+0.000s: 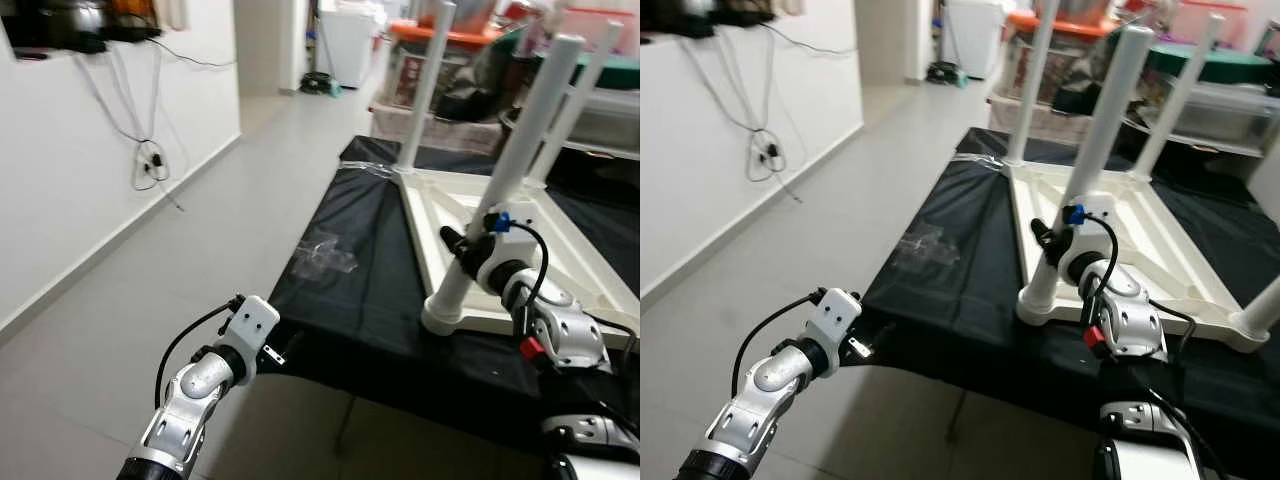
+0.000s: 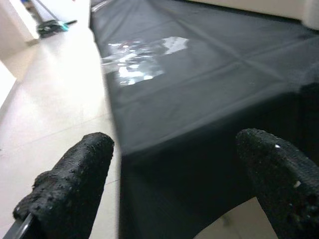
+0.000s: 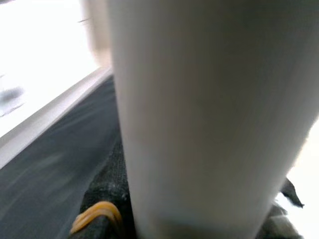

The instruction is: Building children table

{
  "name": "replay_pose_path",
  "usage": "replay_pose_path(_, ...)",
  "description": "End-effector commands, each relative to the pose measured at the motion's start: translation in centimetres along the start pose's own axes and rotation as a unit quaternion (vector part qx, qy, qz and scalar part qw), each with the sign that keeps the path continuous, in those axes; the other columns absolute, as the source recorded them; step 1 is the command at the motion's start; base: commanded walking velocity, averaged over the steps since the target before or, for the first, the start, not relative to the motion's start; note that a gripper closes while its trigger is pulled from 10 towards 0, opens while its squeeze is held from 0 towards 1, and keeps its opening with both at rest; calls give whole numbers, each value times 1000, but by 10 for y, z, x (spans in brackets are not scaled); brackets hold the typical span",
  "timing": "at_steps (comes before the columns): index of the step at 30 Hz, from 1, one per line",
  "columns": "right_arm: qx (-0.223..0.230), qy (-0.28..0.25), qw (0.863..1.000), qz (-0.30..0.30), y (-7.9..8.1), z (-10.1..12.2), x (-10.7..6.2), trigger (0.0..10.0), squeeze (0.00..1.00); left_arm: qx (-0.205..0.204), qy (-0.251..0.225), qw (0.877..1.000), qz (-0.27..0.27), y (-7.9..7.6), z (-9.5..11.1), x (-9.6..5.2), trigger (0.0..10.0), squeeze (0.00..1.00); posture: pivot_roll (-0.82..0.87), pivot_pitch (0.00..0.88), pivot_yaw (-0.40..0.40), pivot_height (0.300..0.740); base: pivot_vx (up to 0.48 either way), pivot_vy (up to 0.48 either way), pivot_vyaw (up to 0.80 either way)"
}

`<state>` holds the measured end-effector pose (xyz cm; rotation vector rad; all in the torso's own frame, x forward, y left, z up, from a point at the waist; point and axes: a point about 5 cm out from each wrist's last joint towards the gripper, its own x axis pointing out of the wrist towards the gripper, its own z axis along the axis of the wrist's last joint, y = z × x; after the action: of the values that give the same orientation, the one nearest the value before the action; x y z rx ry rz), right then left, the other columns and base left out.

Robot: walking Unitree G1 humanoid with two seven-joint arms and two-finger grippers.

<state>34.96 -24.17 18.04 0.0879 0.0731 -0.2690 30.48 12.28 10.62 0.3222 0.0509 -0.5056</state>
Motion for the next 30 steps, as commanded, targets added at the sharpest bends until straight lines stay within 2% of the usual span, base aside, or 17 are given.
replay_pose_path(1, 8, 74, 991, -111, -18, -38, -14, 0, 0, 2, 5, 1000, -5, -2, -2, -2, 10000, 0, 104, 0, -96, 740, 0, 0, 0)
replay_pose_path(5, 14, 75, 991, -108, -12, -42, -17, 0, 0, 3, 5, 1000, -6, -2, -2, -2, 10000, 0, 104, 0, -96, 740, 0, 0, 0)
replay_pose_path(6, 11, 85, 993, -77, 13, -46, -27, 941, 0, 3, 4, 1000, -7, -2, -1, -1, 10000, 0, 102, 0, -93, 740, 0, 0, 0)
replay_pose_path(7, 15, 79, 996, -32, 39, -44, -36, 10000, 0, 3, 2, 1000, -8, -2, 0, 0, 10000, 0, 100, 0, -92, 740, 0, 0, 0)
replay_pose_path(8, 15, 79, 996, -32, 39, -44, -36, 10000, 0, 3, 2, 1000, -8, -2, 0, 0, 10000, 0, 100, 0, -92, 740, 0, 0, 0)
replay_pose_path(10, 19, 55, 998, 38, 68, -34, -46, 10000, 0, 4, 1, 1000, -9, -2, 1, 2, 10000, 0, 93, 0, -92, 740, 0, 0, 0)
replay_pose_path(11, 27, 39, 998, 44, 63, -27, -43, 10000, 820, 4, 1, 1000, -10, -2, 1, 2, 10000, 0, 93, 0, -96, 740, 0, 0, 0)
replay_pose_path(12, 36, 27, 998, 44, 56, -21, -38, 10000, 1000, 4, 0, 1000, -10, -3, 1, 2, 10000, 0, 93, 0, -96, 740, 0, 0, 0)
replay_pose_path(15, 42, 17, 998, 36, 41, -11, -29, 10000, 1000, 3, 0, 1000, -10, -4, 1, 3, 10000, 0, 93, 0, -101, 740, 0, 0, 0)
replay_pose_path(16, 50, 11, 997, 54, 32, -2, -20, 10000, 0, 1, 0, 1000, -8, -4, 0, 2, 10000, 0, 89, 0, -103, 740, 0, 0, 0)
replay_pose_path(19, 79, 0, 985, 151, 14, 21, -8, 10000, 0, -1, 1, 1000, -8, -5, -2, 2, 10000, 0, 85, 0, -104, 740, 0, 0, 0)
replay_pose_path(20, 79, 0, 985, 151, 14, 21, -8, 10000, 0, -1, 1, 1000, -8, -5, -2, 2, 10000, 0, 85, 0, -104, 740, 0, 0, 0)
replay_pose_path(24, -13, -9, 965, 263, -4, 29, -8, 10000, 0, -2, 0, 1000, -8, -6, -1, 3, 10000, 0, 88, 0, -110, 740, 0, 0, 0)
replay_pose_path(25, -20, 2, 964, 264, -6, 27, -6, 2941, 0, -2, 0, 1000, -7, -6, -1, 3, 10000, 0, 88, 0, -110, 740, 0, 0, 0)
replay_pose_path(27, -20, 2, 964, 264, -6, 27, -6, 2941, 0, -2, 0, 1000, -7, -6, -1, 3, 10000, 0, 88, 0, -110, 740, 0, 0, 0)
replay_pose_path(28, -20, 9, 965, 262, -7, 24, -4, 0, 0, -2, -1, 1000, -7, -6, -1, 3, 10000, 0, 90, 0, -112, 740, 0, 0, 0)
replay_pose_path(30, -21, 16, 966, 257, -7, 21, -2, 0, 0, -2, -1, 1000, -6, -6, -1, 3, 10000, 0, 91, 0, -112, 740, 0, 0, 0)
